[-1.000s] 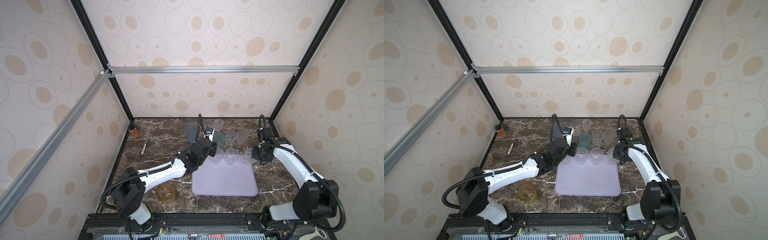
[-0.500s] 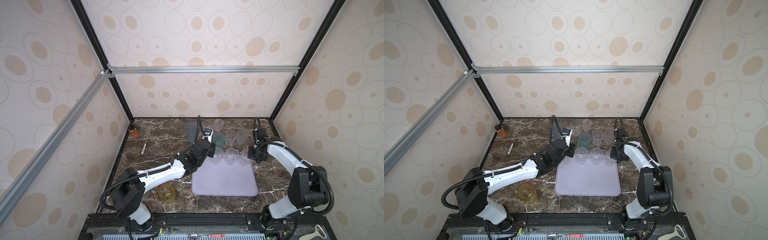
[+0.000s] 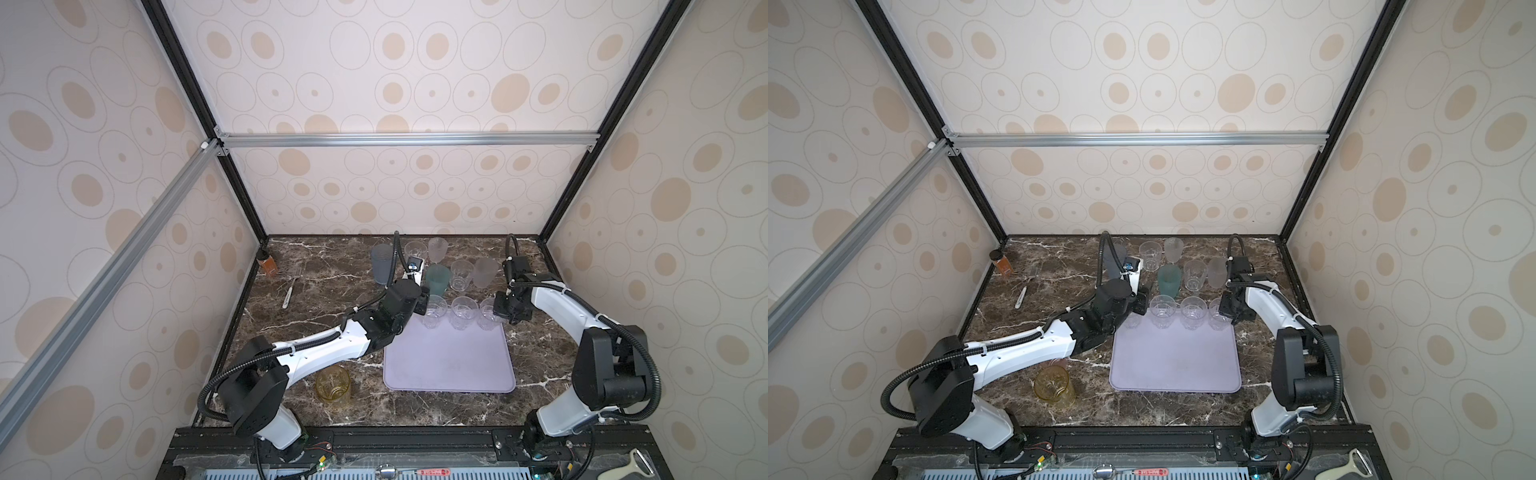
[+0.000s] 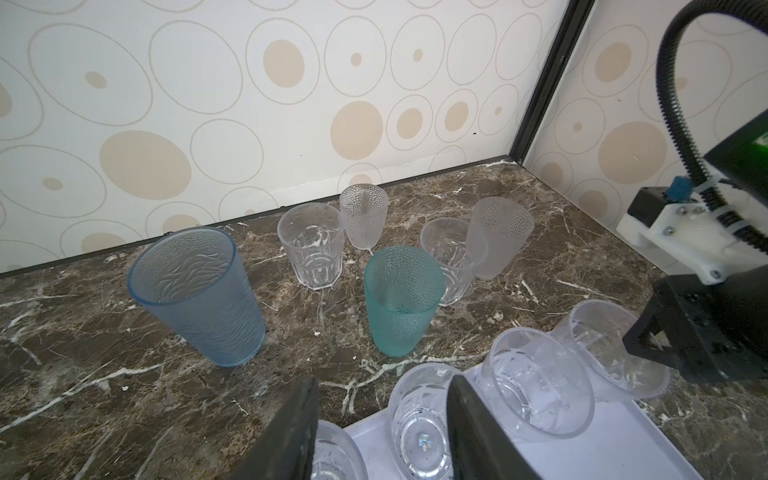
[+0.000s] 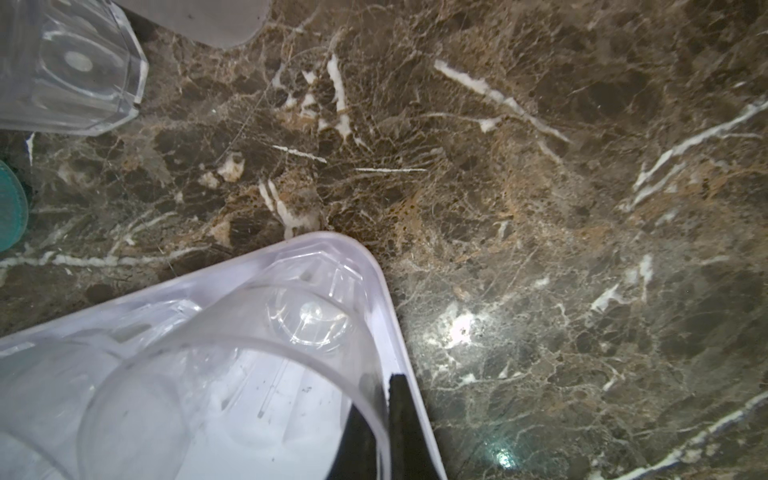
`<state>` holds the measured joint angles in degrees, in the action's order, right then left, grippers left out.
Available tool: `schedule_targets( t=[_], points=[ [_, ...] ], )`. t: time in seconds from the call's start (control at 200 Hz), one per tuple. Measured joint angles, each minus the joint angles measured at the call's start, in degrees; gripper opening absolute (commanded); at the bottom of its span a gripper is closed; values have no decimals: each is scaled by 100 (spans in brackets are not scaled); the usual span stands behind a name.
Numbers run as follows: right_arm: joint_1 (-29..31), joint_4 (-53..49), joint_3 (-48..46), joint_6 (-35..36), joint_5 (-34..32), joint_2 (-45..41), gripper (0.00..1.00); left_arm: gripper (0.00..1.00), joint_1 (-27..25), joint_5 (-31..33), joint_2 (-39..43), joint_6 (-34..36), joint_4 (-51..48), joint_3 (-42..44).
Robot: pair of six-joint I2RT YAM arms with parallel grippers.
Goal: Place the glasses into the tray
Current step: 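Lower the fourth glass onto the tray with the right gripper while the left withdraws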
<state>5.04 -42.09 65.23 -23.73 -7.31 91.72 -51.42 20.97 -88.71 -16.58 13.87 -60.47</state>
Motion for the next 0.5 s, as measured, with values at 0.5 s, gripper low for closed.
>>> schedule_targets(
  t=[0.5],
  points=[
    [107, 136, 11, 81, -243, 184, 24, 51, 0, 2, -9, -2, 17, 0]
  ],
)
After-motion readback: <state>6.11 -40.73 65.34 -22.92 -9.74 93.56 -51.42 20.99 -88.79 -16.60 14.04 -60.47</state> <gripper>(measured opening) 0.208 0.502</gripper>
